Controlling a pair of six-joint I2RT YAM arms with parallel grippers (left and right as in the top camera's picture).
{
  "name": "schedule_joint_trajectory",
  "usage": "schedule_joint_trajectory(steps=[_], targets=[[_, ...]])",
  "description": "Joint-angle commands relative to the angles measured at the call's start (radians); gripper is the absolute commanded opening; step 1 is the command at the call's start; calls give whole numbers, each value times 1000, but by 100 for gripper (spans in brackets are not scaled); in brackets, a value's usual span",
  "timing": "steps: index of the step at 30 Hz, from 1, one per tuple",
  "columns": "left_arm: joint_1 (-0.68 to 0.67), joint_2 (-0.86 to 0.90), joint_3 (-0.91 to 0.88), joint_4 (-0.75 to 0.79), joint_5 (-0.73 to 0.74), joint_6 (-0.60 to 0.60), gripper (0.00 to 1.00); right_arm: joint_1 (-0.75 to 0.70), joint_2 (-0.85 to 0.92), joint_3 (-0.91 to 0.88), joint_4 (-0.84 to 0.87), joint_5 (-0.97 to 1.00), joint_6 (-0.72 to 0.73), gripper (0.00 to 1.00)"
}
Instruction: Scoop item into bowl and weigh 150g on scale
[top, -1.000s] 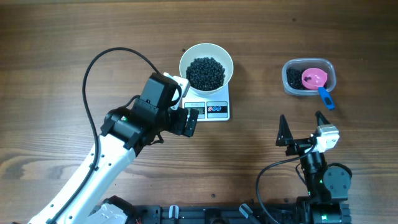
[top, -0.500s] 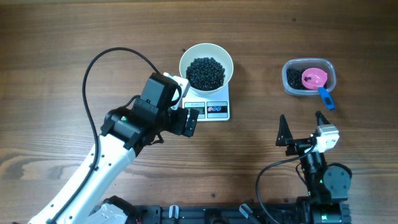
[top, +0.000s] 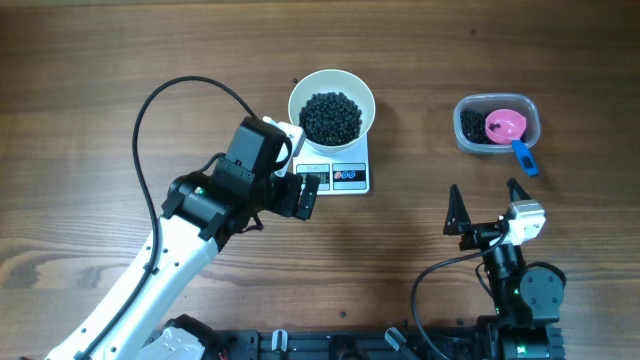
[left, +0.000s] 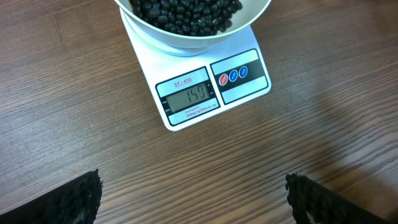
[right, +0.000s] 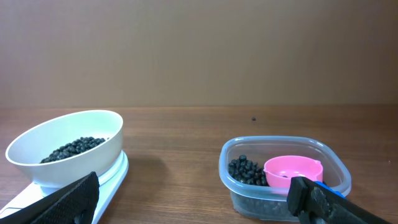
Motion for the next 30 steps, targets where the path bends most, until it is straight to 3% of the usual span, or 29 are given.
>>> schedule_joint_trajectory(steps=[1, 22, 30], targets=[[3, -7, 19, 0, 8, 23, 100, 5, -11, -3, 1, 18, -11, 100], [3, -7, 19, -1, 8, 23, 100, 5, -11, -3, 1, 18, -11, 100], [3, -7, 19, -119, 8, 23, 100, 5, -11, -3, 1, 18, -11, 100]])
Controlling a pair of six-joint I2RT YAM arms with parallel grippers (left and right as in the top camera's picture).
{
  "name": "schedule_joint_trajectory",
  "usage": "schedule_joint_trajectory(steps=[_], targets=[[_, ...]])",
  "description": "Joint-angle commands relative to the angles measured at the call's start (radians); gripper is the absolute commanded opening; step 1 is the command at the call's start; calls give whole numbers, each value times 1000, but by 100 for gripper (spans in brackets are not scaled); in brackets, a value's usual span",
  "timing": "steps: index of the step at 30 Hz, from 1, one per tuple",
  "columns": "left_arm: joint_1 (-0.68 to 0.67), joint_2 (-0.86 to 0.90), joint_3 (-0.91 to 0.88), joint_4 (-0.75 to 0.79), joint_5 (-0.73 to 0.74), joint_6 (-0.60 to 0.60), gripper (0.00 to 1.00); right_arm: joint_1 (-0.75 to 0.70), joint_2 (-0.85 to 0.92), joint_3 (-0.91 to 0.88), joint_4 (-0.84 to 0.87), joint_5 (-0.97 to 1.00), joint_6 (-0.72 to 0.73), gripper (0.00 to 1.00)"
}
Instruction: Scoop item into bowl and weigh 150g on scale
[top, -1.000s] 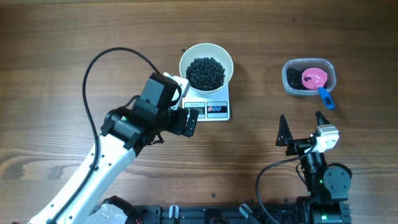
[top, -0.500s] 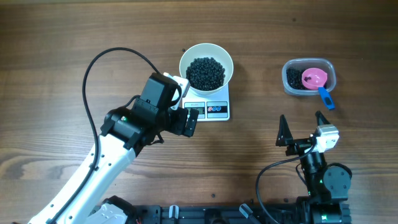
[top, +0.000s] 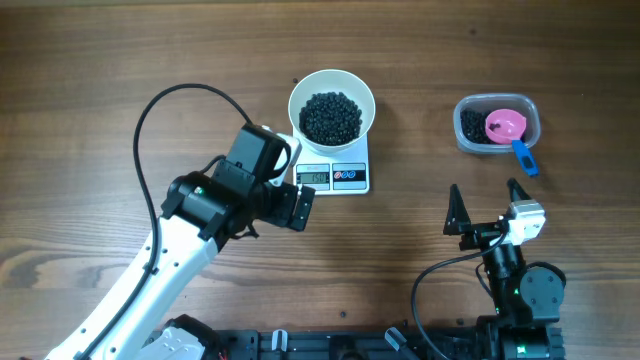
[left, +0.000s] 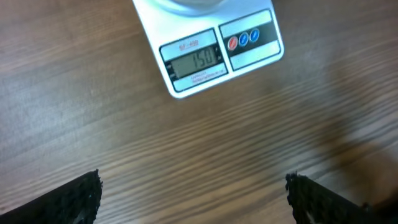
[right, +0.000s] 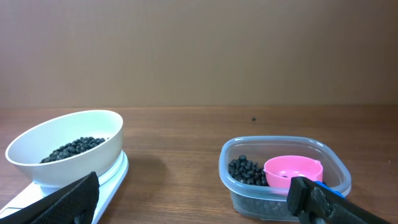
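Observation:
A white bowl (top: 331, 110) of black beans stands on the white scale (top: 335, 177). In the left wrist view the scale's display (left: 196, 60) reads 150. My left gripper (top: 297, 203) hangs open just in front of the scale, with only bare wood between its fingers (left: 81, 199). A clear tub (top: 497, 125) at the far right holds more beans and the pink scoop (top: 505, 125) with its blue handle (top: 524, 157). My right gripper (top: 487, 205) rests open near the front edge, pointing at the tub (right: 283, 174) and holding nothing.
The left arm's black cable (top: 160, 100) loops over the table's left half. One stray bean (right: 254, 119) lies on the wood beyond the tub. The bowl (right: 65, 146) sits left of the right gripper's line of sight.
My left gripper has drawn back a little from the scale, so the bowl has nearly left its view. The display, which began with 14 before, reads 150 now. The right arm is unmoved.

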Motion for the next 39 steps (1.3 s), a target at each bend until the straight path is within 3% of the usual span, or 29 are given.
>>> schedule_joint_trajectory(steps=[1, 3, 4, 5, 7, 24, 39], targets=[[3, -7, 16, -4, 8, 23, 99, 5, -11, -3, 1, 18, -11, 100], [3, -8, 16, -24, 9, 23, 81, 5, -11, -3, 1, 18, -11, 100], [3, -10, 16, -45, 9, 22, 82, 5, -11, -3, 2, 18, -11, 100], [3, -16, 16, -64, 9, 19, 93, 5, -10, -3, 2, 18, -11, 100], [3, -42, 12, -72, 9, 19, 100, 5, -8, -3, 2, 18, -11, 100], [27, -415, 5, -38, 8, 19, 100, 5, -6, -3, 2, 18, -11, 100], [399, -621, -206, 222, 9, 19, 100, 5, -6, -3, 2, 18, -11, 100]])
